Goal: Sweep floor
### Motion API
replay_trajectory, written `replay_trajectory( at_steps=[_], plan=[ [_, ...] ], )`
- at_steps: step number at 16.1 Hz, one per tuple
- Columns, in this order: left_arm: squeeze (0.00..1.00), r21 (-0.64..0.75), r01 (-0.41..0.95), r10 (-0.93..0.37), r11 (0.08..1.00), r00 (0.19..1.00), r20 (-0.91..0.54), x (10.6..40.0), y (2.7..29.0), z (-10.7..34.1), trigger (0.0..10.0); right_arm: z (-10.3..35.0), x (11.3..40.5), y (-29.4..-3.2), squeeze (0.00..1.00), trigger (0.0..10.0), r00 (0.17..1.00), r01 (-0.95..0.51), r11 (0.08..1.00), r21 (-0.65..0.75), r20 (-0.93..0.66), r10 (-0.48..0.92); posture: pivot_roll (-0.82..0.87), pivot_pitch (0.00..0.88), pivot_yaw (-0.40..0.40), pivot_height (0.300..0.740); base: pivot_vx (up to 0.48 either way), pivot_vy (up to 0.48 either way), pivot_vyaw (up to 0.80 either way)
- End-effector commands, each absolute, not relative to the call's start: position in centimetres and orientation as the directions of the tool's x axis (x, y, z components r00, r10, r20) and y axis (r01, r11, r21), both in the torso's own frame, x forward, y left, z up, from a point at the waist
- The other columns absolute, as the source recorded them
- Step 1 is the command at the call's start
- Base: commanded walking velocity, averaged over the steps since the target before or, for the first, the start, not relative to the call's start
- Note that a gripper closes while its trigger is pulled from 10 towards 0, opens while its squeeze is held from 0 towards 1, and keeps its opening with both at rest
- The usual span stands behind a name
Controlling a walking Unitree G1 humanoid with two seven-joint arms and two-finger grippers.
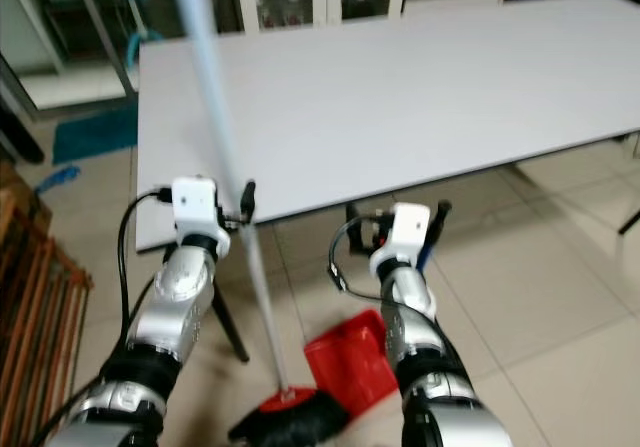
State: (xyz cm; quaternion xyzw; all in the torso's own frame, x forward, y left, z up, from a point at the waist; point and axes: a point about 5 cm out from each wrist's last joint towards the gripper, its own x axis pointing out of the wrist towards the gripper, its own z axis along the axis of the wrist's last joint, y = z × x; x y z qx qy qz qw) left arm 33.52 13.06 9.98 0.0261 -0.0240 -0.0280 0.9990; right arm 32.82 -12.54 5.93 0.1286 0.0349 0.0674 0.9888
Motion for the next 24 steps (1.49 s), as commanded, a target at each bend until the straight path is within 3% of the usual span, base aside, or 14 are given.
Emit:
replay_trajectory(
  at_steps=[1, 8, 10, 24],
  plan=[
    [0.00, 0.042, 0.081, -0.083, 0.996, 0.995, 0.047, 33.45, 12.10, 10.04, 10.0, 6.01, 32.91, -13.61, 0.00, 10.0, 0.992, -0.094, 0.963, 0.252, -0.052, 0.111, 0.00, 0.035, 0.009, 0.740, 0.281, 0.000, 0.00],
    [0.00, 0.033, 0.102, -0.104, 0.994, 0.994, 0.037, 33.45, 11.71, 9.86, 10.0, 5.99, 32.92, -13.54, 0.00, 10.0, 0.992, -0.093, 0.963, 0.253, -0.056, 0.111, 0.00, 0.035, 0.008, 0.740, 0.041, 0.000, 0.00],
    [0.00, 0.031, 0.104, -0.105, 0.994, 0.994, 0.034, 33.45, 11.71, 9.82, 0.0, 5.99, 32.92, -13.51, 0.00, 10.0, 0.992, -0.093, 0.963, 0.254, -0.056, 0.110, 0.00, 0.036, 0.008, 0.740, 0.000, 0.000, 0.00],
    [0.00, 0.057, 0.119, -0.120, 0.991, 0.993, 0.018, 33.33, 11.50, 9.53, 0.0, 5.78, 32.81, -13.54, 0.00, 10.0, 0.992, -0.087, 0.962, 0.257, -0.065, 0.107, 0.00, 0.038, 0.011, 0.740, 0.000, 0.000, 0.00]
  ],
)
